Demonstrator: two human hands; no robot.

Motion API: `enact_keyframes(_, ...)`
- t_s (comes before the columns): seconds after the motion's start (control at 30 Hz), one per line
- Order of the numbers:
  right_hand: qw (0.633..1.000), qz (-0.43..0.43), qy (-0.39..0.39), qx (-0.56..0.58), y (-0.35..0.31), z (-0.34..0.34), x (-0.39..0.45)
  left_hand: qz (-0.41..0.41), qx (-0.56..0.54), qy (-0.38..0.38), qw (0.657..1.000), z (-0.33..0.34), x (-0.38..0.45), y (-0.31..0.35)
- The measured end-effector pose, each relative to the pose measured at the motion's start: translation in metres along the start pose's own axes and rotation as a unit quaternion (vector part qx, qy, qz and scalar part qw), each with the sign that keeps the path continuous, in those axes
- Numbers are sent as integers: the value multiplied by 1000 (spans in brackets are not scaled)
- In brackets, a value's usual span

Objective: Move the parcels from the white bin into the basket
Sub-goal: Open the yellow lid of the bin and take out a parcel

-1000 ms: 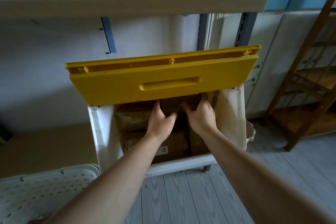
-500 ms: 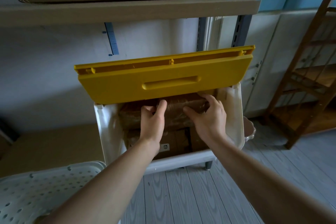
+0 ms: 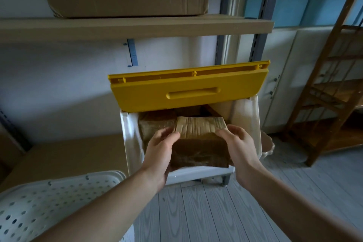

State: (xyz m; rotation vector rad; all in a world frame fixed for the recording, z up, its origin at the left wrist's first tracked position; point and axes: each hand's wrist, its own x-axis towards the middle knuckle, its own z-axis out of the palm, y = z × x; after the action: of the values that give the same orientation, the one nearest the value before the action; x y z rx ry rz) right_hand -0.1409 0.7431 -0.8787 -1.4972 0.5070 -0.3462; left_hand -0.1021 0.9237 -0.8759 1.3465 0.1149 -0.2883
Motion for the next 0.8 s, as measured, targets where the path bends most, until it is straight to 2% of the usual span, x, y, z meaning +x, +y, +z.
enact_keyframes(0.13,997,4,-74,23,-4,0,-25,43,4,-88,995,-27,-28,6)
enact_keyframes(0.23,993,-24,-108,35,-11,11,-43,86,37,-93,991,-49,-42,11)
enact_keyframes(0.4,981,-79,-168,46,-15,52,-68,170,66,-38,982,-91,-66,15)
enact_keyframes(0.57,964,-136,-223,56,-21,109,-84,248,48,58,966,-135,-79,26)
enact_keyframes(0.7,954,-136,-253,79,-21,152,-90,293,46,104,949,-163,-80,41)
enact_keyframes(0.8,948,-151,-266,82,-21,187,-94,310,89,129,938,-184,-86,47)
